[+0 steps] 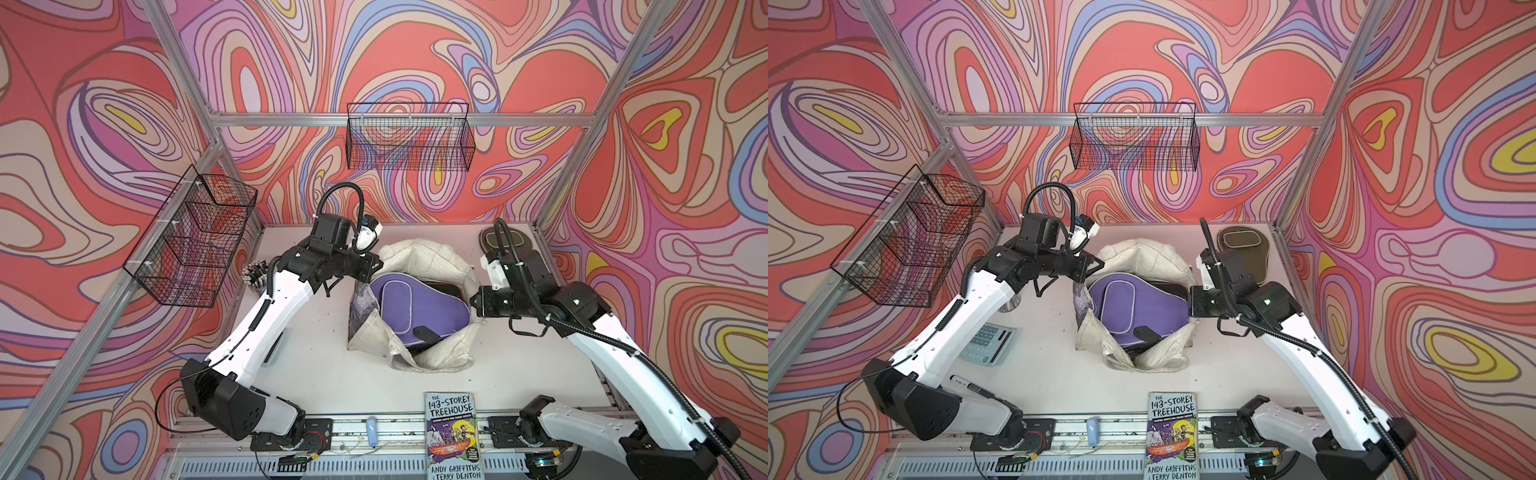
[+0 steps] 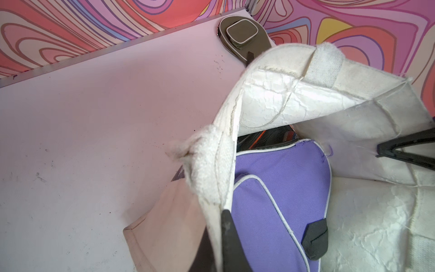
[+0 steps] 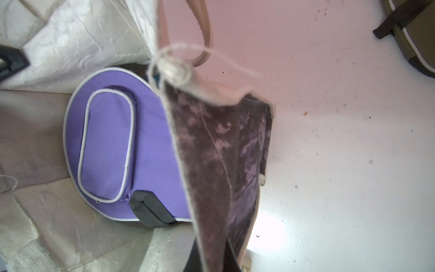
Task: Remove the ping pong set from the canvas bag
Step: Pick up the ping pong set from the canvas bag.
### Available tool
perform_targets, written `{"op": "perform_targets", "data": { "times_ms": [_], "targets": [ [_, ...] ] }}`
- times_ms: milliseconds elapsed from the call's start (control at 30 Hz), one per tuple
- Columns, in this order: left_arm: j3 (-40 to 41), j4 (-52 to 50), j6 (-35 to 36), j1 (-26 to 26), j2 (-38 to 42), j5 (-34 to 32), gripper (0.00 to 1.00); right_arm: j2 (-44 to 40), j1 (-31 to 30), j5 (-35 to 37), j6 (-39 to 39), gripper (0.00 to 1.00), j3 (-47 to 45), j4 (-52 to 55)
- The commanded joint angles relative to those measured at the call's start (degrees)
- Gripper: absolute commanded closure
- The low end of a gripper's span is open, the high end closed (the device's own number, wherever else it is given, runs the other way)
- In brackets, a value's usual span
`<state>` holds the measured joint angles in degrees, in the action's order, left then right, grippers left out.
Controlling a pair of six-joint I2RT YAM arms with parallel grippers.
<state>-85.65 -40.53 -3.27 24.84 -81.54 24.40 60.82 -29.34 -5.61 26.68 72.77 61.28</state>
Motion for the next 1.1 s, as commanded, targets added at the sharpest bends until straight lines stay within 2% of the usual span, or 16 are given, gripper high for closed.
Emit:
{"op": "perform_targets", "data": {
  "times_ms": [0,67,233,467,667,767,1067],
  "targets": [
    [-1.25,8.82,-0.45,0.20,2.99,2.15,1.00,-2.26,-0.28,0.05,1.14,0.78,-2.45,-5.80],
    [-2.02,8.52,-0.11,0.24,2.21,2.34,1.00,-2.18,-0.36,-0.41,-1.39,0.53,-1.30,-5.73],
    [-3.21,10.03,-0.24,0.43,2.58,3.31,1.00,0.44,-0.28,-2.95,-12.70,0.02,8.43,-4.94],
    [-4.31,11.93,-0.63,0.48,3.57,4.92,1.00,9.08,-1.55,-16.75,-24.01,0.02,13.65,-9.45],
    [-3.30,12.50,0.37,0.52,4.32,5.57,1.00,15.47,-4.03,-25.68,-29.71,0.02,12.01,-14.75],
    [-2.81,13.45,0.88,0.55,4.63,6.02,1.00,19.19,-4.04,-25.03,-30.89,0.04,8.87,-17.64],
    [-2.60,15.22,1.63,0.48,3.41,8.81,1.00,25.20,-3.67,-24.53,-31.43,0.21,4.58,-25.34]
  ]
}}
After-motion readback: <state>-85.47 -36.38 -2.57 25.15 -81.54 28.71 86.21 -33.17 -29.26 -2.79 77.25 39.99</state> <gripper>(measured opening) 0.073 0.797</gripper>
